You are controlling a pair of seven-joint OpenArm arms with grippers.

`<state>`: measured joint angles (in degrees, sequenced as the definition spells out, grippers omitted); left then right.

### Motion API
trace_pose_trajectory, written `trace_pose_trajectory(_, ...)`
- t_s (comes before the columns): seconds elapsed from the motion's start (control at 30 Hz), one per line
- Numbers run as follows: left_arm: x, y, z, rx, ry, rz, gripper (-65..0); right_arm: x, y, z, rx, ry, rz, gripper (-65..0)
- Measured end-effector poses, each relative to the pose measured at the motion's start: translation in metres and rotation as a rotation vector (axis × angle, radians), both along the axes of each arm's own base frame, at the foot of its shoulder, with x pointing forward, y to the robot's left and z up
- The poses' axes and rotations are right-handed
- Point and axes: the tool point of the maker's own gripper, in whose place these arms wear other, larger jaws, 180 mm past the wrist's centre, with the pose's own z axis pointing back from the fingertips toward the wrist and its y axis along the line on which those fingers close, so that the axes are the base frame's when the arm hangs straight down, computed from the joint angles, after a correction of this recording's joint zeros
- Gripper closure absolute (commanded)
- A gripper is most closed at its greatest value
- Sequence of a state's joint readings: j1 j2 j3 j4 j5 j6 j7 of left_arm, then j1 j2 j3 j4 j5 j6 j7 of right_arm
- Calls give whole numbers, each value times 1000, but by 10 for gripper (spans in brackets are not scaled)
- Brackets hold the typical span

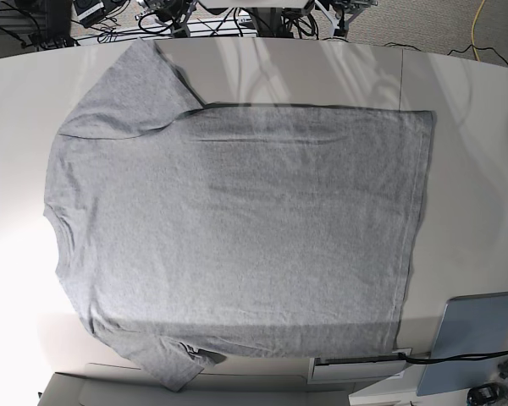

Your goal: Fold the T-shirt properly

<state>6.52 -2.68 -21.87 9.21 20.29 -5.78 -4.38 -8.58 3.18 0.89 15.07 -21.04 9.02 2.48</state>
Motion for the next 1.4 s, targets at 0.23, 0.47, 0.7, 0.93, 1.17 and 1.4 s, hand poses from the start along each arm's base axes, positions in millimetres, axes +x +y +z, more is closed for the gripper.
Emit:
trace_pose_trajectory(0.23,-1,0,0,0,2,0,-203,-1,0,0,1,-1,0,-127)
trace_pose_trajectory(0.47,-1,0,0,0,0,0,-203,-4,1,0,4,-4,0,-127)
trace_pose_trajectory(0.7,0,0,0,0,-5,0,-203,-6,-3,1,0,-8,1,-127)
trace_pose_trajectory(0.93,5,0,1,-1,-38,5,-203,-11,-3,1,2,-4,0,-127)
trace_pose_trajectory(1.17,-17,16,6,38,-55,37,-203,-48,-22,8,-6,-10,-33,-127)
trace_pose_trajectory(1.4,-41,28,24,16,-97,15,-203,-83,-64,24,-63,-12,-28,-127)
